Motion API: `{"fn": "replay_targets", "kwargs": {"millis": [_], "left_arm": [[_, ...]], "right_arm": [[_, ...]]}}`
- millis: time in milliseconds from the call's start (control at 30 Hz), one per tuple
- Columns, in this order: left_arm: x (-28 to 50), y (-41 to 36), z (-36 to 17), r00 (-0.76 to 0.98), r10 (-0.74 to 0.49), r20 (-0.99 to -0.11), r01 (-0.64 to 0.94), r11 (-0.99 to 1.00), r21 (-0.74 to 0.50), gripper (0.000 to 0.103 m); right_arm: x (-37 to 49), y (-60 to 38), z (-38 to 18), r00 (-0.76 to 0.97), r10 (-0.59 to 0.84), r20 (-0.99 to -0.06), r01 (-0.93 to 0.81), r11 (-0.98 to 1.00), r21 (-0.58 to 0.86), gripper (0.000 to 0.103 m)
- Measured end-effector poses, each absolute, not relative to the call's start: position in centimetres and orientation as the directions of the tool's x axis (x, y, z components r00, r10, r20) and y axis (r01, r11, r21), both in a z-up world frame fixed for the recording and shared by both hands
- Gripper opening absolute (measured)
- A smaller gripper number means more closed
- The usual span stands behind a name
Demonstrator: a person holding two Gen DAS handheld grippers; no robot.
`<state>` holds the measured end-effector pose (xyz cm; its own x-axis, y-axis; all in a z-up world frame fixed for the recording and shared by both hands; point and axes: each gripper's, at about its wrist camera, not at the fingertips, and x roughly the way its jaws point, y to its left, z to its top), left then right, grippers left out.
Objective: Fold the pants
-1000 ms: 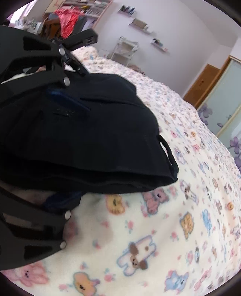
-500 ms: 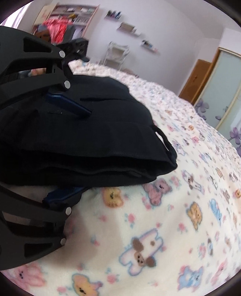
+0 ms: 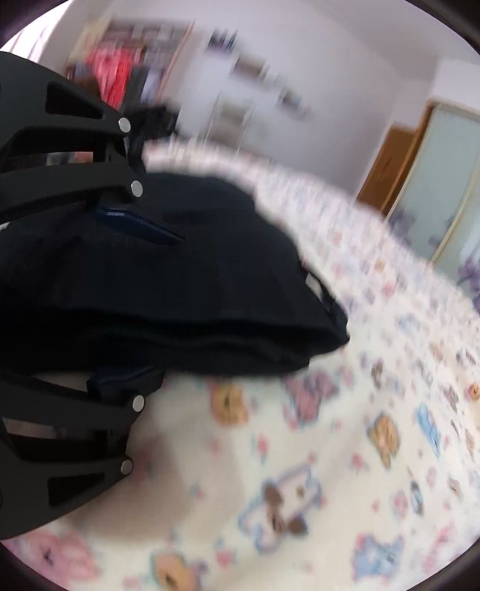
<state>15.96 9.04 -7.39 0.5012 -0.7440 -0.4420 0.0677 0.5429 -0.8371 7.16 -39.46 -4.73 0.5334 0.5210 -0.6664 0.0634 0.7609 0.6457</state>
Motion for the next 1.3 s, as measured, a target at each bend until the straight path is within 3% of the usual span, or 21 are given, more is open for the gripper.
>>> {"fn": "replay_targets", "kwargs": {"millis": [200,367,433,533,567,667,767,867,967,1000,1033,1100,1300], "left_arm": [[16.3,7.4,-7.4,0.418,-0.722,-0.552,0.068,0.630,-0.773,0.101],[18.6,5.4,-7.1,0.268,-0.702,-0.660,0.087,0.699,-0.710,0.101],[19.3,5.3,-7.1,0.221,-0.721,-0.657,0.070,0.684,-0.726,0.101],[20.1,5.5,-7.1,0.183,-0.794,-0.579,0.030,0.594,-0.804,0.101],[20.1,5.6,-6.8,0.182,-0.811,-0.556,0.030,0.570,-0.821,0.101],[19.8,5.4,-6.7,0.181,-0.812,-0.554,0.042,0.569,-0.821,0.100],[20.1,5.4,-6.7,0.193,-0.803,-0.564,0.023,0.578,-0.815,0.097],[20.2,4.6,-6.3,0.193,-0.765,-0.615,0.024,0.630,-0.776,0.082],[20.2,5.1,-6.5,0.194,-0.729,-0.657,-0.002,0.669,-0.743,0.056],[20.2,5.3,-6.6,0.195,-0.719,-0.667,-0.011,0.679,-0.734,0.038],[20.1,5.6,-6.6,0.198,-0.713,-0.672,-0.013,0.684,-0.729,0.028],[19.7,5.9,-6.2,0.213,-0.720,-0.660,0.004,0.676,-0.737,0.015],[18.3,5.0,-3.4,0.288,-0.698,-0.655,0.107,0.703,-0.703,0.009]], "right_arm": [[7.2,-37.9,-3.8,0.456,0.482,-0.748,0.035,0.830,0.557,0.084],[8.6,-38.4,-5.5,0.451,0.631,-0.631,-0.004,0.709,0.705,0.087],[8.8,-38.5,-5.3,0.471,0.685,-0.556,-0.044,0.648,0.760,0.086],[8.5,-39.3,-5.1,0.496,0.720,-0.485,-0.053,0.583,0.811,0.072],[8.5,-39.8,-5.1,0.502,0.729,-0.465,-0.048,0.560,0.827,0.063],[7.9,-40.2,-5.7,0.508,0.715,-0.481,-0.017,0.567,0.824,0.044],[8.1,-40.1,-5.9,0.505,0.699,-0.506,0.005,0.584,0.812,0.043],[7.9,-40.2,-6.0,0.502,0.680,-0.534,0.019,0.608,0.793,0.042],[7.8,-40.0,-6.2,0.513,0.667,-0.540,0.014,0.623,0.782,0.040],[7.6,-40.2,-6.3,0.519,0.665,-0.538,0.008,0.625,0.780,0.037],[7.5,-40.0,-6.0,0.530,0.660,-0.533,-0.005,0.630,0.776,0.036],[7.3,-39.8,-5.3,0.547,0.653,-0.524,-0.022,0.636,0.771,0.033],[7.3,-40.3,-4.1,0.595,0.658,-0.462,-0.052,0.605,0.795,0.030]]}}
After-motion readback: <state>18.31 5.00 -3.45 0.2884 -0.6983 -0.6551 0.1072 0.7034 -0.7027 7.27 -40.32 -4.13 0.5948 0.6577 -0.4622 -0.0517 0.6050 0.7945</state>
